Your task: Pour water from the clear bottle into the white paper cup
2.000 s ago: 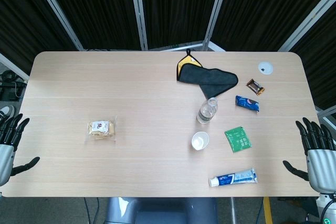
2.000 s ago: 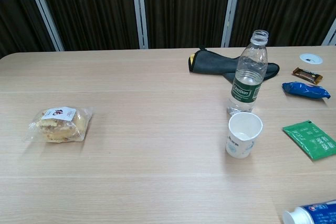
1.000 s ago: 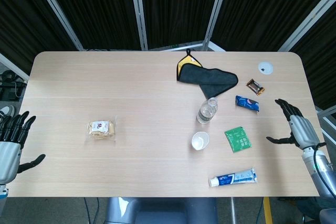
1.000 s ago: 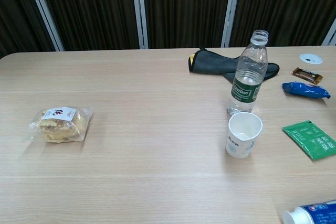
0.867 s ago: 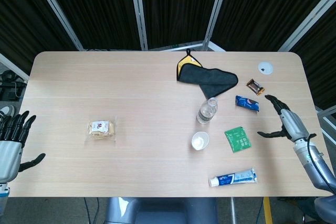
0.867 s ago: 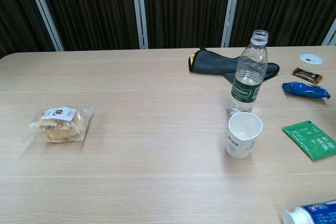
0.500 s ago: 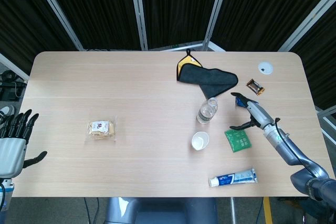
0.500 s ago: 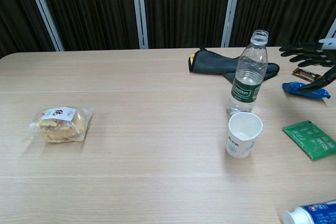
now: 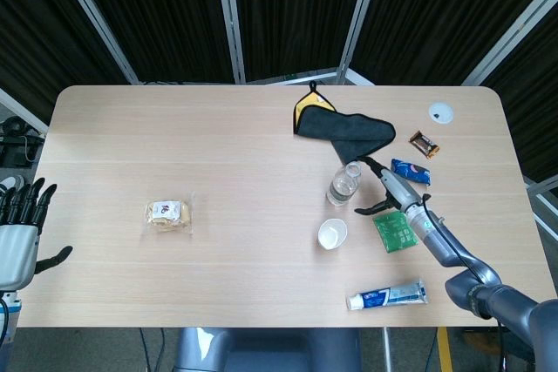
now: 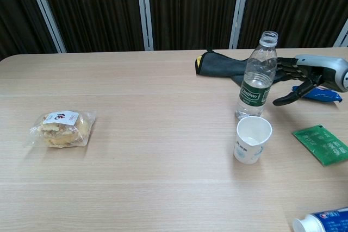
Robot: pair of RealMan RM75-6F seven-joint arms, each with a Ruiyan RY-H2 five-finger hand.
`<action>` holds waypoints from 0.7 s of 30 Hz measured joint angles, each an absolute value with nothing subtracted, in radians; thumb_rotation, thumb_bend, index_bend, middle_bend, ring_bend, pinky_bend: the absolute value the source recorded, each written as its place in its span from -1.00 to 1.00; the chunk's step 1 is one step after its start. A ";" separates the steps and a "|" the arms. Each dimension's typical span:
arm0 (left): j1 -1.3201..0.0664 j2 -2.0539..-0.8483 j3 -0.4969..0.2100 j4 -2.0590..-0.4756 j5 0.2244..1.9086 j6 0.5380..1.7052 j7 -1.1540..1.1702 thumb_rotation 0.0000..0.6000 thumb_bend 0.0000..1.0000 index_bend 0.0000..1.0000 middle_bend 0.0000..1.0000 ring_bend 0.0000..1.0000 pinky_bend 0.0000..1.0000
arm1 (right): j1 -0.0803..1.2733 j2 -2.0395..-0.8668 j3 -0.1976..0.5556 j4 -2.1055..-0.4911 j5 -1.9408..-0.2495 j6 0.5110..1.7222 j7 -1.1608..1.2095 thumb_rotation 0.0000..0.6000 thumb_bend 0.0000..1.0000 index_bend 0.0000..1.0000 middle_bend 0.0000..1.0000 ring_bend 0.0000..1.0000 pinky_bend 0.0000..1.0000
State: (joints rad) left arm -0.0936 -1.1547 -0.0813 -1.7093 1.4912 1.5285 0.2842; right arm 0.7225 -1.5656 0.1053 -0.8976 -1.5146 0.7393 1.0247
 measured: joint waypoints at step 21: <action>-0.103 -1.143 -0.079 -1.708 1.473 1.505 0.259 1.00 -1.00 -1.00 -1.00 -1.00 -1.00 | 0.784 -1.681 0.153 -0.818 -1.423 0.658 1.091 1.00 -1.00 -0.93 -0.97 -1.00 -1.00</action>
State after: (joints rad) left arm -0.1029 -1.1435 -0.0786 -1.7075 1.4726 1.5048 0.2593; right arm 0.7842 -1.6809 0.1532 -0.8177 -1.4231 0.6582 1.0911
